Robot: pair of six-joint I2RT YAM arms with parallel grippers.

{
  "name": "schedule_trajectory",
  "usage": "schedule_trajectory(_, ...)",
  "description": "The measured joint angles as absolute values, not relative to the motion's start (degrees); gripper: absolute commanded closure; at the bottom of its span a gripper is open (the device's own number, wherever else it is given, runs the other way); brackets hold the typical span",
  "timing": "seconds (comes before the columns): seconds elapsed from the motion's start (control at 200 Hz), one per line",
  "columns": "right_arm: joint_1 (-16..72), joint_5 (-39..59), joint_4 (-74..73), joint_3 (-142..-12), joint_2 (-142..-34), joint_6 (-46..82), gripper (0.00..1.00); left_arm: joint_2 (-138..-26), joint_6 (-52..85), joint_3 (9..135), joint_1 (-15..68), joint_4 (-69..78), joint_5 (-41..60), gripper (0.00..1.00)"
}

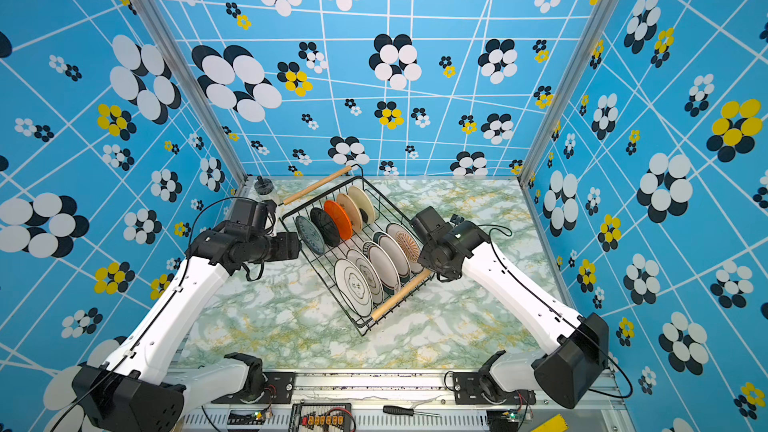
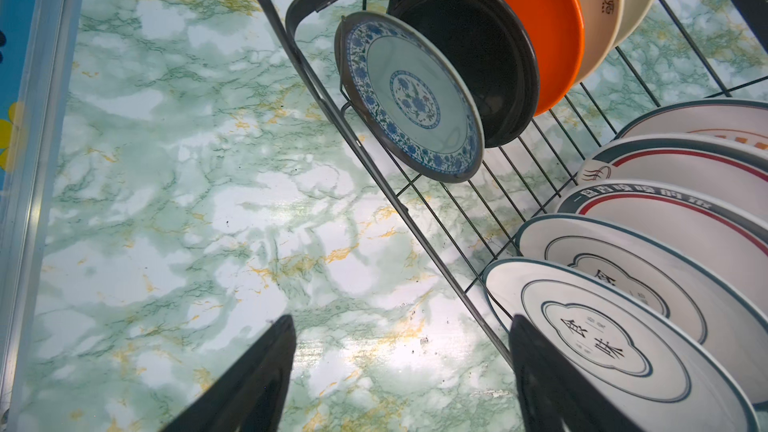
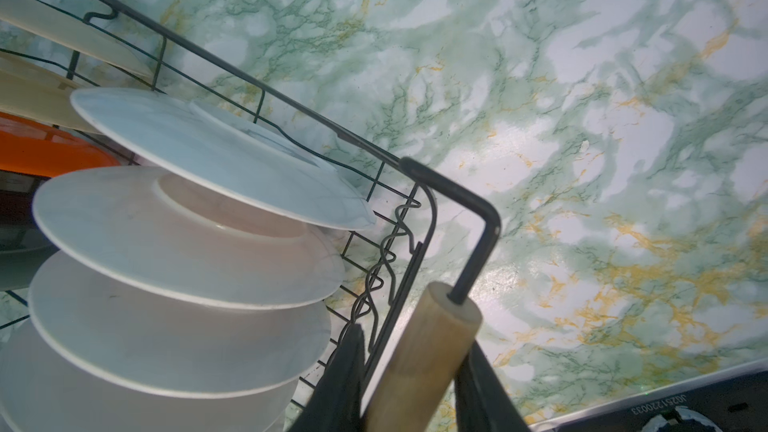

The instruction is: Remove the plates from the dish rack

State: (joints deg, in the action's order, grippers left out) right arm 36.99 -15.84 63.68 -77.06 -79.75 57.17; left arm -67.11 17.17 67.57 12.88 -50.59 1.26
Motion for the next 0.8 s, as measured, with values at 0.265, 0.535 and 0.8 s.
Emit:
schedule_trajectory(0.265, 34.30, -15.29, 64.95, -84.36, -86.80, 50.46, 0.76, -66.52, 17.61, 67.59, 12.88, -51.79, 1.23, 0.18)
schedule_trajectory(0.535, 31.00, -13.96, 66.63, -92.58, -93.54, 44.29, 0.79, -66.52, 18.04, 68.16, 12.88, -52.75, 1.15, 0.19)
schedule_trajectory(0.8, 28.77, -13.19, 68.60, -103.81, -102.59, 40.16, 0.80, -67.79, 18.06, 69.52, 12.88, -52.80, 0.82, 0.21)
